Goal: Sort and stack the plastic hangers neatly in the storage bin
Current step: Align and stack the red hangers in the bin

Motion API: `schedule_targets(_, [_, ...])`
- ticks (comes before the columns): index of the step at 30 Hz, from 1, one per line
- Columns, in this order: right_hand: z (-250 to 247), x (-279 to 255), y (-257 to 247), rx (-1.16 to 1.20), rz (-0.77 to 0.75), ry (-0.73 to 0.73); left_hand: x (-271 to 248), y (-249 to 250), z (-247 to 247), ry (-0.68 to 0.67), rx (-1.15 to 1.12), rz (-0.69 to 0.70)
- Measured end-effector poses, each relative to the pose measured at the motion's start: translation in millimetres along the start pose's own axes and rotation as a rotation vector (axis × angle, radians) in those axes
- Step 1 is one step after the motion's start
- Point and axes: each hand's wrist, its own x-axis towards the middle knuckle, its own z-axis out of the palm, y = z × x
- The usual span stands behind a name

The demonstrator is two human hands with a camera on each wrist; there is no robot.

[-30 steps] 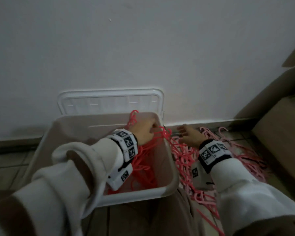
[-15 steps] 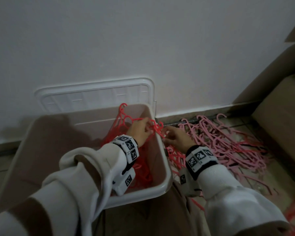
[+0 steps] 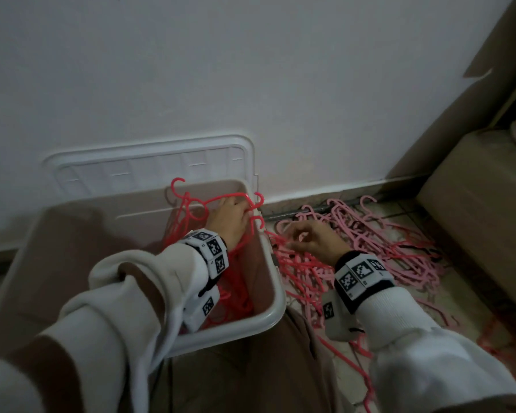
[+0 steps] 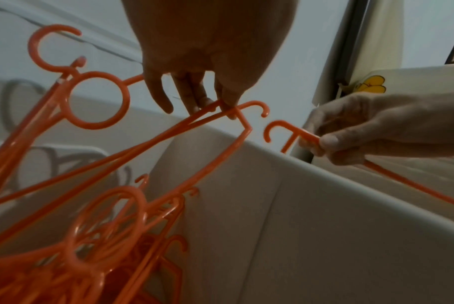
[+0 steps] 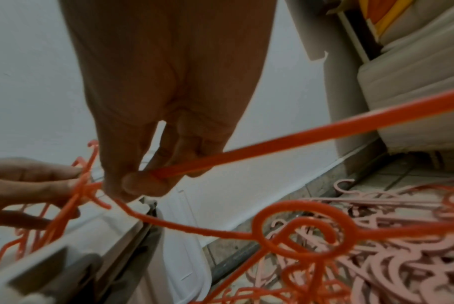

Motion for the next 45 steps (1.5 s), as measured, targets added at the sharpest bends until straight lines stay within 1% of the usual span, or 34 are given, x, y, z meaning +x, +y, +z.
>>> schedule_targets(3, [-16.8,-12.1,4.3,-0.161,0.076,0.038,-2.0,-0.5,-11.3,-0.04,0.064,-0.071])
schedule_targets(6, [-32.9,-25.9,8.1,-0.346,0.155,0.067,-4.6,0.7,-27.2,-0.03,0.052,-0.104])
schedule_targets(10, [-46.9,-44.6,25.0,-0.523,0.395,0.1,-7.4,-6.0,-45.7,-0.041,0.053,-0.177])
schedule_targets(12, [-48.6,-54.1,33.5,-0.606,0.512,0.093,-12.3,-5.5,-55.3,-0.056,0.074,-0.205])
schedule_targets(14, [-45.0,-62.5,36.5,-0.645,0.615,0.038,-18.6,-5.2,-62.2,-0.041,0.037,-0.196])
schedule_targets(16, [-37.4,-69.0,35.8,-0.684,0.703,-0.092,-24.1,-6.8,-66.6,-0.023,0.006,-0.2])
schedule_targets(18, [-29.5,-70.2,31.8,-0.671,0.724,-0.184,-29.7,-8.5,-73.3,-0.026,-0.005,-0.219])
schedule_targets(20, [-23.5,-65.1,22.8,-0.62,0.678,-0.191,-34.8,-13.1,-79.7,-0.034,-0.003,-0.22])
schedule_targets(22, [-19.6,-53.6,7.4,-0.588,0.597,-0.135,-40.7,-16.1,-89.4,-0.069,-0.012,-0.224])
schedule_targets(24, [-17.0,-38.9,-12.5,-0.572,0.491,-0.076,-47.0,-19.9,-101.1,-0.15,0.015,-0.267])
schedule_targets(26, [-14.8,-23.7,-38.5,-0.555,0.39,-0.019,-51.0,-28.2,-110.7,-0.265,0.065,-0.334])
schedule_targets(27, [-13.1,-16.3,-51.4,-0.551,0.339,0.01,-53.8,-30.8,-116.3,-0.308,0.069,-0.342])
schedule_targets(28, [-10.7,-8.2,-64.3,-0.553,0.289,0.031,-57.2,-33.6,-122.2,-0.332,0.059,-0.338])
schedule_targets(30, [-3.1,7.7,-88.2,-0.539,0.207,0.038,-64.6,-38.7,-135.1,-0.328,0.061,-0.367])
schedule_targets(33, [14.7,28.8,-117.1,-0.539,0.115,-0.019,-75.9,-53.4,-150.7,-0.301,0.086,-0.396])
schedule_targets(39, [52.9,60.8,-153.1,-0.608,-0.036,-0.198,-93.6,-82.4,-172.4,-0.359,-0.027,-0.42])
schedule_targets(41, [63.1,67.9,-166.7,-0.68,-0.086,-0.255,-98.9,-89.1,-177.5,-0.365,-0.023,-0.429])
schedule_targets(45, [79.5,83.4,-191.8,-0.759,-0.223,-0.267,-102.9,-105.9,-178.1,-0.362,-0.006,-0.46])
